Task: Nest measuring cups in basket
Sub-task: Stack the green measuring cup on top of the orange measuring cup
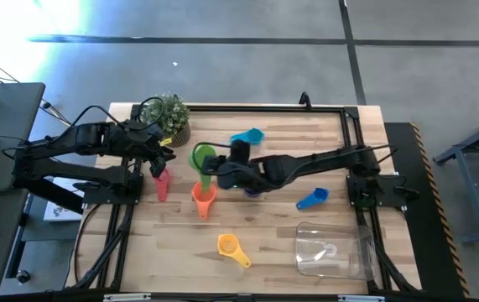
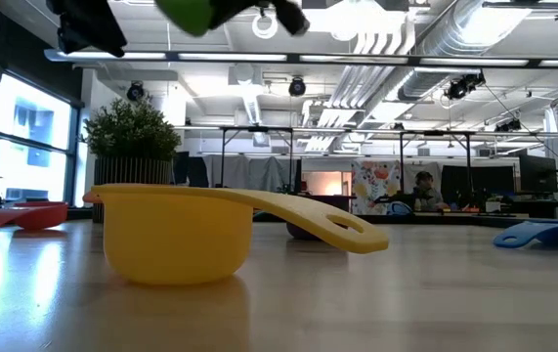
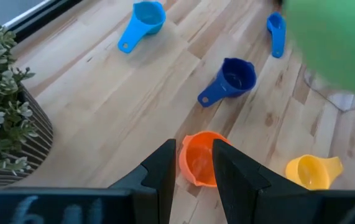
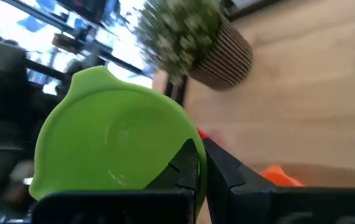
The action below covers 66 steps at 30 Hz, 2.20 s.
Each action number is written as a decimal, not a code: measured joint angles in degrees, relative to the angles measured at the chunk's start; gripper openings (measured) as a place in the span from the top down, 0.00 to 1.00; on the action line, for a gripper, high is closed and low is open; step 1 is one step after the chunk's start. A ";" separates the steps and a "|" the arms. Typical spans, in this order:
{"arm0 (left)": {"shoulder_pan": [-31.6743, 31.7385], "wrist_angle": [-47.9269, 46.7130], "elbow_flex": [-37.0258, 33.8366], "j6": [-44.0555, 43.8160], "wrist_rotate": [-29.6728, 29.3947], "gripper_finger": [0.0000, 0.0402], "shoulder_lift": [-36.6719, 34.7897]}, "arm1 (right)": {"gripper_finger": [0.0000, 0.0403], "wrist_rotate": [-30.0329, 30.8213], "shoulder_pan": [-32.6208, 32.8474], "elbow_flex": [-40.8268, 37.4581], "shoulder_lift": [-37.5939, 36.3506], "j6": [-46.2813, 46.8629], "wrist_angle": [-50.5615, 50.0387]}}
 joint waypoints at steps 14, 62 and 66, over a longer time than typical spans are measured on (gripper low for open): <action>0.00 -2.84 0.01 1.72 -0.03 0.76 -0.04 | 1.00 -11.12 -0.19 -0.36 8.02 13.19 -4.02; 0.02 -3.55 0.01 2.05 -0.18 0.76 -0.02 | 0.91 -21.56 -2.76 -0.45 16.34 16.88 -4.26; 0.02 -3.55 -0.01 2.05 -0.18 0.76 -0.02 | 0.88 -20.96 -2.76 -0.45 16.32 16.87 -4.24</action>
